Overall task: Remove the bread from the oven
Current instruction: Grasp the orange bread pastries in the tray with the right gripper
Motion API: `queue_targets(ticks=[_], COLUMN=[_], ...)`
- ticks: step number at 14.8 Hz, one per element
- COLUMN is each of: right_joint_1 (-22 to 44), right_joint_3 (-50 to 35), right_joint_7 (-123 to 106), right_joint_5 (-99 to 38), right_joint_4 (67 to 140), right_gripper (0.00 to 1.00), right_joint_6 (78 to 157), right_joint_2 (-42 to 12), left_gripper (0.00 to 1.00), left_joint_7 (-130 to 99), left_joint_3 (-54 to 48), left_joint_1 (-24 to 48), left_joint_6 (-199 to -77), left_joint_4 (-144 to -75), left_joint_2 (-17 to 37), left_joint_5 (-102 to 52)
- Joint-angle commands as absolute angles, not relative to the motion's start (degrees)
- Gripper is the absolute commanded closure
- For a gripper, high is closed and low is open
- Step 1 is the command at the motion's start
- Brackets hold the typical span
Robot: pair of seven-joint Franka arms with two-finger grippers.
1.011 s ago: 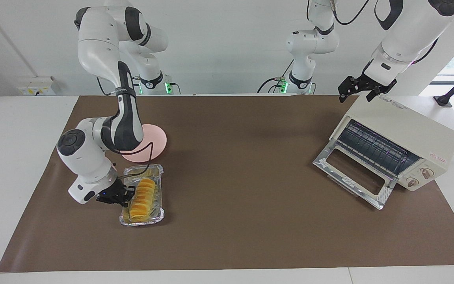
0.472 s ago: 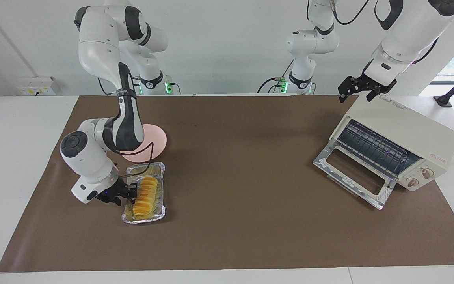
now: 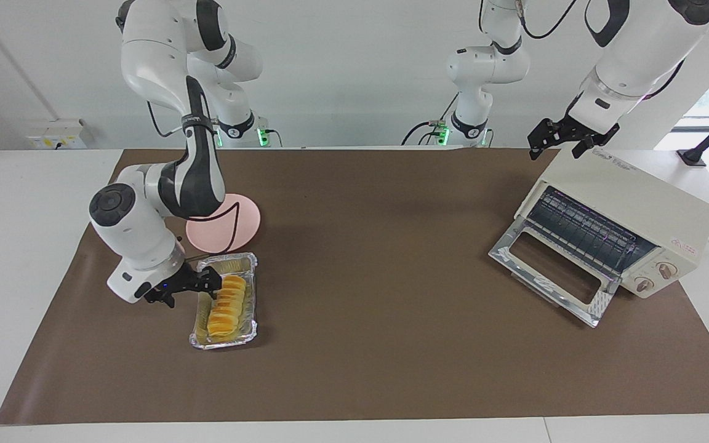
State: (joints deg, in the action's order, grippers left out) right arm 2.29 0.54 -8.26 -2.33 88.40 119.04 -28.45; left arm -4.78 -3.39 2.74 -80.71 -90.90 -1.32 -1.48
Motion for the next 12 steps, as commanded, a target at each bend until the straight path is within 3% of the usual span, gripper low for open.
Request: queue_targets(ticks=[1, 12], right_joint_1=[4.91, 7.29], right_joint_3=[0.44, 0.35], right_joint_7=[-2.39, 2.28], right_joint_5=[1.39, 2.90], right_joint_4=[89.21, 94.57], right_gripper=[0.00, 0.00], right_joint_6=[119.18, 127.70], right_joint_2=[-28.21, -29.97], left_gripper=[0.00, 0.00], left_joint_7=[-4.66, -4.66], left_joint_3=[-3.87, -3.87], left_joint_1=[2.02, 2.02], left_joint_6=[-82.00, -82.00], left_joint_4=[-93.08, -93.08], left_joint_2=[-3.16, -3.16], left_joint_5=[-1.76, -1.76])
